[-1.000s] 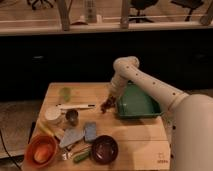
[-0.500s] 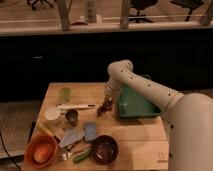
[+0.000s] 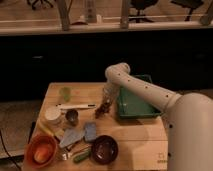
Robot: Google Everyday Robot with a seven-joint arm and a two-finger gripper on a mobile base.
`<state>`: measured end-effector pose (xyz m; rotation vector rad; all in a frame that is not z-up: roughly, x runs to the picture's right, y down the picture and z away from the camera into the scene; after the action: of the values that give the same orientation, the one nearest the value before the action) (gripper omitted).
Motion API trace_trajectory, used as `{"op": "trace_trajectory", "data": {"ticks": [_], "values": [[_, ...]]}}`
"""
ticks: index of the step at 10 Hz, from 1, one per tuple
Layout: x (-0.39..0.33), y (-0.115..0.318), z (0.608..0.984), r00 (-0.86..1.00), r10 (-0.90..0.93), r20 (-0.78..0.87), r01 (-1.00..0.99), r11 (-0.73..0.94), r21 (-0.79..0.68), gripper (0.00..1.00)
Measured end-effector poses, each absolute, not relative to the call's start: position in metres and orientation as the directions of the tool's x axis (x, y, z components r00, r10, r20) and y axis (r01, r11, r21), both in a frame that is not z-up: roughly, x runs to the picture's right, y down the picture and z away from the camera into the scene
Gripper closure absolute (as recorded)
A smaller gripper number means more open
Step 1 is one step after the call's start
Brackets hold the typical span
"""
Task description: Place grapes in table surface
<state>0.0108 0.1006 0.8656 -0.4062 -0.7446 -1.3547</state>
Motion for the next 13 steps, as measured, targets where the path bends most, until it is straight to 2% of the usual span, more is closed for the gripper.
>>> {"op": "trace_trajectory", "data": {"ticks": [5,6,11,13], "values": [[-0.003,0.112,0.875,0.032,-0.721,0.693,0.969,0.193,0.156,0.96],[-0.005,0.114,0.877,0.033,-0.718,0.695,0.969,0.192,0.153,0.91],[-0.009,0.124,0.883,0.039,-0.708,0.705,0.974,0.185,0.133,0.39],[-0.009,0.124,0.885,0.041,-0.706,0.707,0.973,0.188,0.131,0.23]]}}
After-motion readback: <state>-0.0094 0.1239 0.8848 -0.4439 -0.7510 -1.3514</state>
